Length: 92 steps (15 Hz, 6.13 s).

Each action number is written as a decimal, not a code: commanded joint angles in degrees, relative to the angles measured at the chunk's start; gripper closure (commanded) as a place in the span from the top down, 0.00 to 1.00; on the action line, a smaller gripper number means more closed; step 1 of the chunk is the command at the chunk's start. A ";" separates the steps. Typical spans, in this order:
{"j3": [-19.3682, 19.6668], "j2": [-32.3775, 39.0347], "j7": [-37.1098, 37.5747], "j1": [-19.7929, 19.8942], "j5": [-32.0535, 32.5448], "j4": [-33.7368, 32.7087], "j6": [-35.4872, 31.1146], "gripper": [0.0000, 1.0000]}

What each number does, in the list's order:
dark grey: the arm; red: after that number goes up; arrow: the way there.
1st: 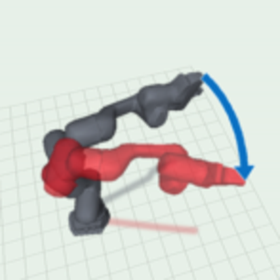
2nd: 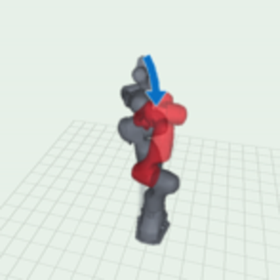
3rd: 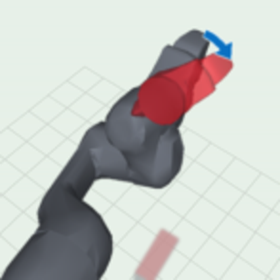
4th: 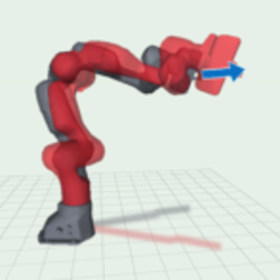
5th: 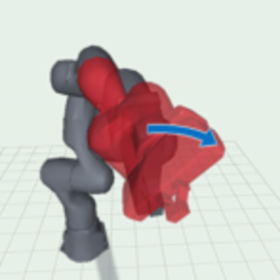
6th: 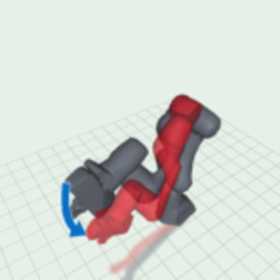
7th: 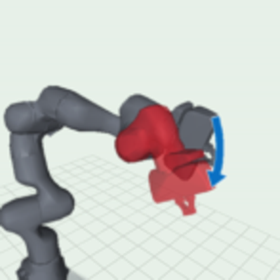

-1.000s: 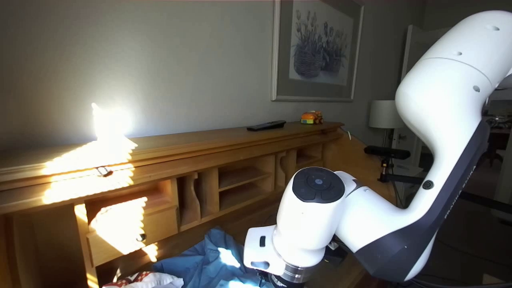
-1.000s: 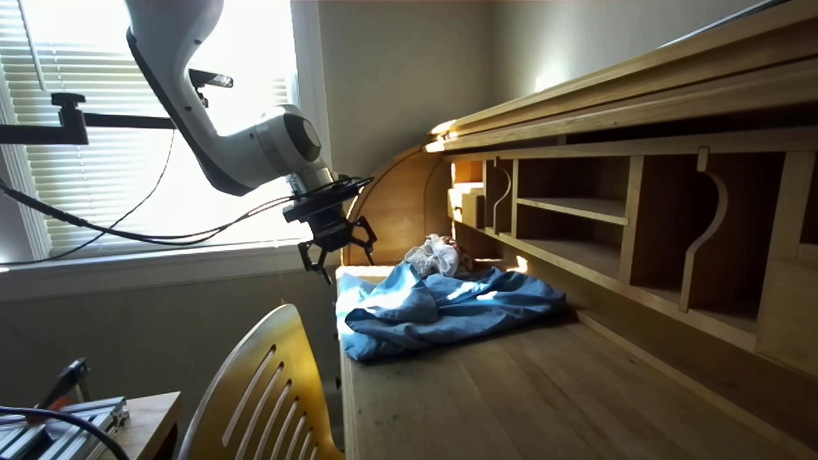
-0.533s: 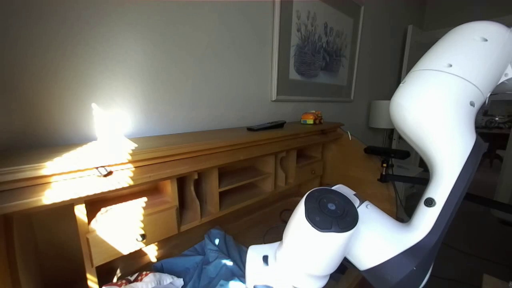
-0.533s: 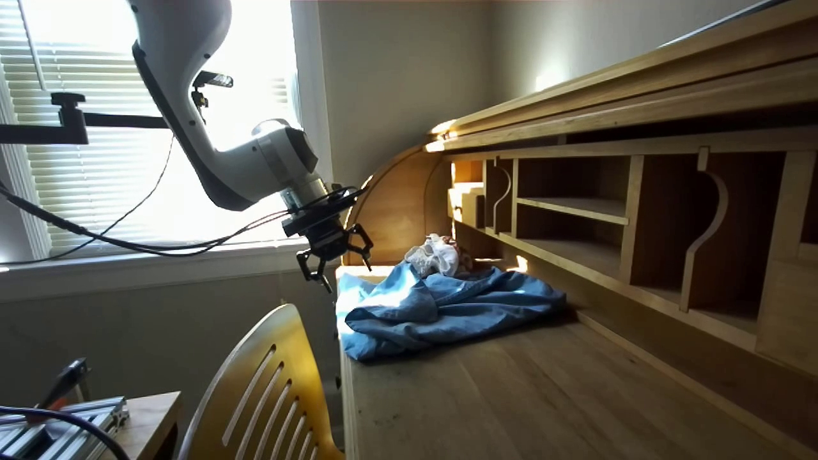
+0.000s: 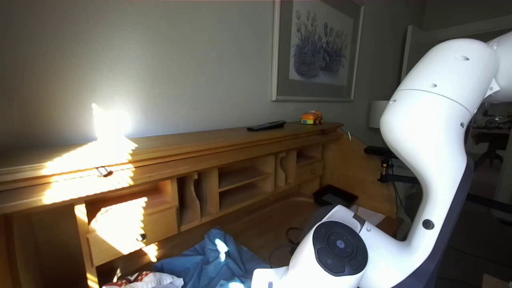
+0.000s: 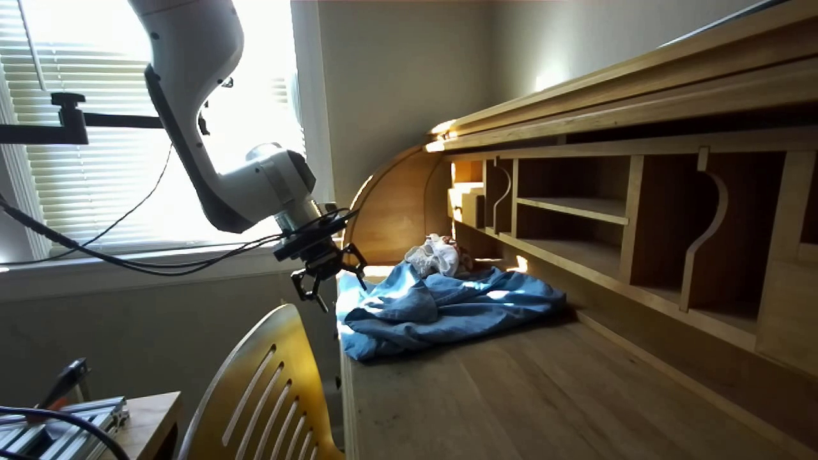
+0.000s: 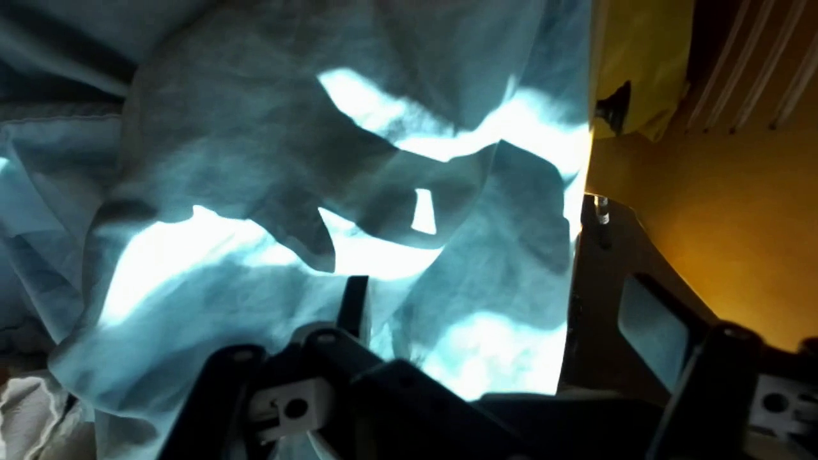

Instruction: Fold the towel on the table

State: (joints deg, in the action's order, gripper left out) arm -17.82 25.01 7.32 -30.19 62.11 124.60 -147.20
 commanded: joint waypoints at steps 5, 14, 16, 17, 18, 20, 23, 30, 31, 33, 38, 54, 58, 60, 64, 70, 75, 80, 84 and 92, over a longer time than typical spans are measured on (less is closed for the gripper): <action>1.56 3.59 11.73 -1.82 9.60 -2.86 0.66 1.00; 1.88 4.87 18.78 -0.67 17.12 -3.49 -0.12 0.74; 1.73 5.08 19.78 -0.19 18.36 -3.57 -0.33 0.59; 1.58 5.31 20.42 0.22 18.91 -3.56 -0.85 0.52; 1.48 5.52 20.79 0.46 19.31 -3.62 -1.08 0.44; 1.42 5.80 21.39 0.89 19.84 -3.56 -1.83 0.30; 1.34 6.53 22.08 1.61 21.15 -3.56 -3.38 0.10; -0.22 8.07 18.48 3.88 22.64 -3.63 -10.83 0.01; -0.81 8.08 16.70 4.35 21.58 -3.38 -12.50 0.01; -2.85 7.33 9.66 5.78 16.56 -1.52 -16.20 0.01; -7.22 5.59 -8.27 8.82 1.01 2.77 -20.03 0.01; -36.00 -0.63 -64.56 41.58 -41.94 -7.03 0.55 0.01; -25.71 -5.04 -69.87 36.67 -42.54 -11.26 4.89 0.01; -18.33 -6.54 -70.57 32.14 -38.56 -12.45 5.59 0.01; -4.41 -5.73 -68.92 21.66 -30.36 -14.21 2.18 0.01; 4.11 -2.80 -62.43 12.85 -20.64 -15.09 -0.91 0.01; 9.10 -1.03 -48.44 8.58 -4.12 -16.45 -4.63 0.01; 13.32 3.17 -31.00 4.73 12.49 -19.73 -5.79 0.01; 14.93 6.70 -20.79 2.62 20.38 -22.04 -5.39 0.01; 9.81 12.47 -13.16 6.47 32.87 -25.59 -4.87 0.01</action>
State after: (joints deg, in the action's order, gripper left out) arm -6.20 34.50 -8.75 -25.06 90.28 101.96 -152.20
